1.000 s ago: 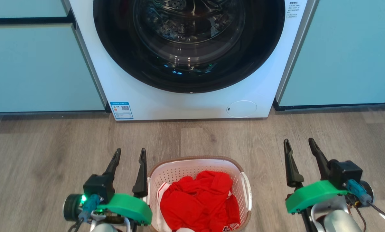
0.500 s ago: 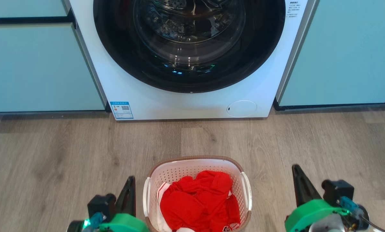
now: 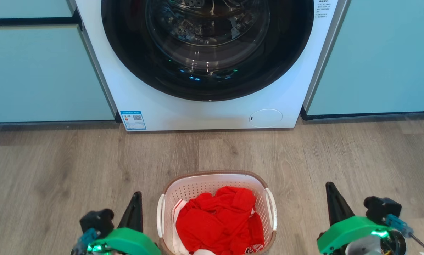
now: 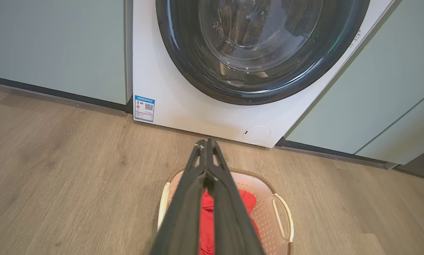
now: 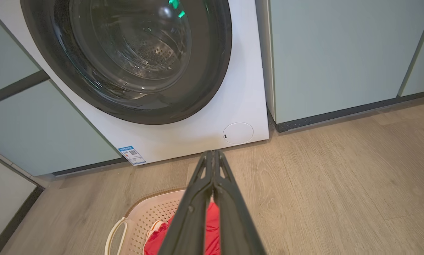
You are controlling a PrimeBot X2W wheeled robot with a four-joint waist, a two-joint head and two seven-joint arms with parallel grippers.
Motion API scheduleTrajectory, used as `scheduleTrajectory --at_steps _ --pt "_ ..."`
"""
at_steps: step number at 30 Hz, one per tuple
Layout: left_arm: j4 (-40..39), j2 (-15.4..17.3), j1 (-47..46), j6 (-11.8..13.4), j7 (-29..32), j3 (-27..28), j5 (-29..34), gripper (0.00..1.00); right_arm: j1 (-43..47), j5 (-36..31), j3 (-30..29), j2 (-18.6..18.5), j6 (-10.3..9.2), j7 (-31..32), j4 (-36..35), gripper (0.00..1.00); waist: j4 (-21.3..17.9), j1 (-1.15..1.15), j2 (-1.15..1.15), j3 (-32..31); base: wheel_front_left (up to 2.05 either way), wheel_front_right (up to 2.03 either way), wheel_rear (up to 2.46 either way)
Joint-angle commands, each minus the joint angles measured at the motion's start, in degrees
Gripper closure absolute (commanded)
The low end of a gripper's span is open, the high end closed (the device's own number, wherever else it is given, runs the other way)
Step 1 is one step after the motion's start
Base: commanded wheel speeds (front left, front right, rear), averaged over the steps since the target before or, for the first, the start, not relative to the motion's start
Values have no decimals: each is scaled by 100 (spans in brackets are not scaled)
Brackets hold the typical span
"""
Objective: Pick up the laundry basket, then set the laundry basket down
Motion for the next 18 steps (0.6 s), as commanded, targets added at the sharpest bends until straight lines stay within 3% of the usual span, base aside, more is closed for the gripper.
scheduleTrajectory --at_steps 1,18 --pt "-183 45 -300 -61 32 98 -175 100 -300 190 -57 -74 7 34 -190 100 -2 0 0 4 0 0 0" --pt "-167 87 -426 -227 270 370 -1273 100 -388 1293 -193 -114 12 272 -190 100 -20 0 0 44 0 0 0"
